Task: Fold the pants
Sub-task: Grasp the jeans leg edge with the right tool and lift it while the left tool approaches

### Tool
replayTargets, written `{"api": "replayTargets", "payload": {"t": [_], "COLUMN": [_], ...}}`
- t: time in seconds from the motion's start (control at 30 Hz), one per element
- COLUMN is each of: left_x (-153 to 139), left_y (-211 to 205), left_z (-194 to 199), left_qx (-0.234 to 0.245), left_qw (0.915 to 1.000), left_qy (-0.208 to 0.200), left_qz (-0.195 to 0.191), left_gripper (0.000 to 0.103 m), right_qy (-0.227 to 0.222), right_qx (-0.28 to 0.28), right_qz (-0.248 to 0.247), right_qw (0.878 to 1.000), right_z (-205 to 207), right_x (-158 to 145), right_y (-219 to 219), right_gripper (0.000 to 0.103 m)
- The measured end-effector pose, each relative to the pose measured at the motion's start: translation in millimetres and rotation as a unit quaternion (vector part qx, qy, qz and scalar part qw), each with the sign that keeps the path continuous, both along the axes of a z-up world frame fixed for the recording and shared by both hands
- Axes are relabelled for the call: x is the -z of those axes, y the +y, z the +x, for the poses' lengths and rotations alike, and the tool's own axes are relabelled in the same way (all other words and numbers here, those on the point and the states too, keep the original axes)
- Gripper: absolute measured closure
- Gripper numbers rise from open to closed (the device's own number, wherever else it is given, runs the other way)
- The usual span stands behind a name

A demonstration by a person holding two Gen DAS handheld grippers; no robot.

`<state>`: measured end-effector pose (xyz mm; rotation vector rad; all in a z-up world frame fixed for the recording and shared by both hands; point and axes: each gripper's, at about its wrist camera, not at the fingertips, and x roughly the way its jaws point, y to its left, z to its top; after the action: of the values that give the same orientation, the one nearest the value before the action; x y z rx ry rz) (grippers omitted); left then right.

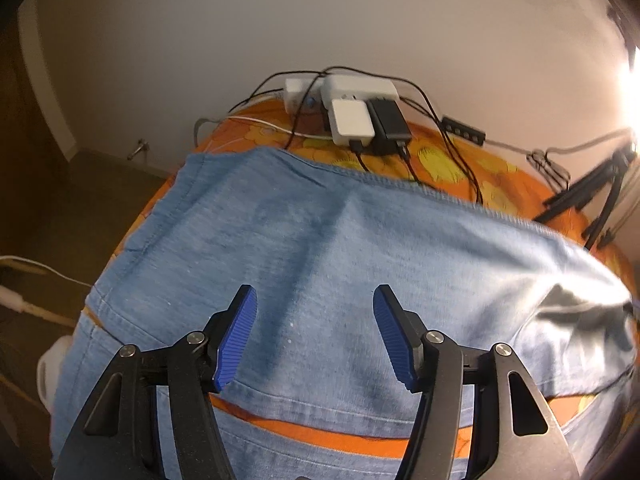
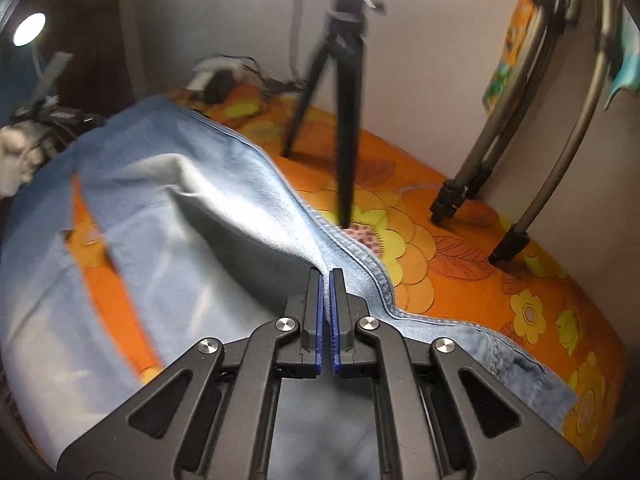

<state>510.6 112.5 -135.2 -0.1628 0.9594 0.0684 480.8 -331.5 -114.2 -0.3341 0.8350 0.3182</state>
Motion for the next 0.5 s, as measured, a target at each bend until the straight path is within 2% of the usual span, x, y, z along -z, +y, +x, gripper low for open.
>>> {"api": "replayTargets", "payload": {"t": [0.2, 0.3, 0.43, 0.5], "left_x": [-9, -13, -18, -18], "left_y": [11, 17, 28, 34], "left_z": [-3, -9, -15, -15], "left_qx": [-0.015, -0.015, -0.027, -0.034], "left_qw": [0.9996, 0.9995, 0.9990, 0.9985], "left_qy": [-0.008, -0.014, -0.017, -0.015], "left_qz": [-0.021, -0.023, -0.032, -0.040], "left_gripper": [0.043, 0.043, 0.043, 0.043], "right_qy": [0.006, 0.030, 0.093, 0.106], "right_qx": [-0.043, -0.050, -0.035, -0.031], "right_qz": [0.017, 0.036, 0.093, 0.096], "right_qw": [0.999, 0.998, 0.991, 0.989], "right_z": [-61, -88, -125, -138], "right_x": [-15, -13, 7, 17], "right_y": [37, 38, 24, 21], "right_gripper": [0.100, 0.100, 0.100, 0.100]}}
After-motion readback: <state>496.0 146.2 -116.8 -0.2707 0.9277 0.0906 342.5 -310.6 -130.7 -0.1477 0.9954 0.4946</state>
